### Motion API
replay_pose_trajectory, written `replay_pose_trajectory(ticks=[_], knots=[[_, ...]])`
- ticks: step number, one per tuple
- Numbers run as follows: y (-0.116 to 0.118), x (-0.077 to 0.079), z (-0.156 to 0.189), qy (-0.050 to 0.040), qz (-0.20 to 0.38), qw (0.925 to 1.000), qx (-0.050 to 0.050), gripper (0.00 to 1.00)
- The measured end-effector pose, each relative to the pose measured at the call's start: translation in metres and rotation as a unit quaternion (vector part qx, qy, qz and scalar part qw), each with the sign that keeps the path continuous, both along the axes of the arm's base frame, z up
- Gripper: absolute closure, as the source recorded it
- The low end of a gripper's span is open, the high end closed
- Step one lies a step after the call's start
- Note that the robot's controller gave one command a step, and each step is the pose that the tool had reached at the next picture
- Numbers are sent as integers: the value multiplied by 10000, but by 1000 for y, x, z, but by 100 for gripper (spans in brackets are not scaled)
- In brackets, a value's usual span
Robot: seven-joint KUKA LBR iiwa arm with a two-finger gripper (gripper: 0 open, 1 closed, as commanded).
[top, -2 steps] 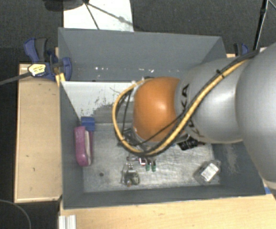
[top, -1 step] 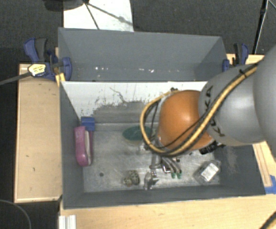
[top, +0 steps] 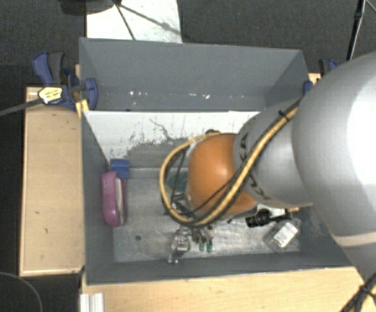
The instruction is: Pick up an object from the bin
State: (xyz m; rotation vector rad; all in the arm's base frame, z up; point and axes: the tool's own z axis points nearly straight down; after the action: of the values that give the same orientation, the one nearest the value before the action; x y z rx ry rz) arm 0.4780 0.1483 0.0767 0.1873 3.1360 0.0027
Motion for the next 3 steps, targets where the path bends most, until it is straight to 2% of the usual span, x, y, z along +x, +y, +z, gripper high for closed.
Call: replay_pose_trajectory(ticks=[1, 2, 3], knots=[[-25, 13, -4, -30, 154, 9999, 17, 0], [-23, 7, -4, -48, 59, 10000, 18, 0], [-24, 9, -2, -91, 20, 10000, 17, 100]])
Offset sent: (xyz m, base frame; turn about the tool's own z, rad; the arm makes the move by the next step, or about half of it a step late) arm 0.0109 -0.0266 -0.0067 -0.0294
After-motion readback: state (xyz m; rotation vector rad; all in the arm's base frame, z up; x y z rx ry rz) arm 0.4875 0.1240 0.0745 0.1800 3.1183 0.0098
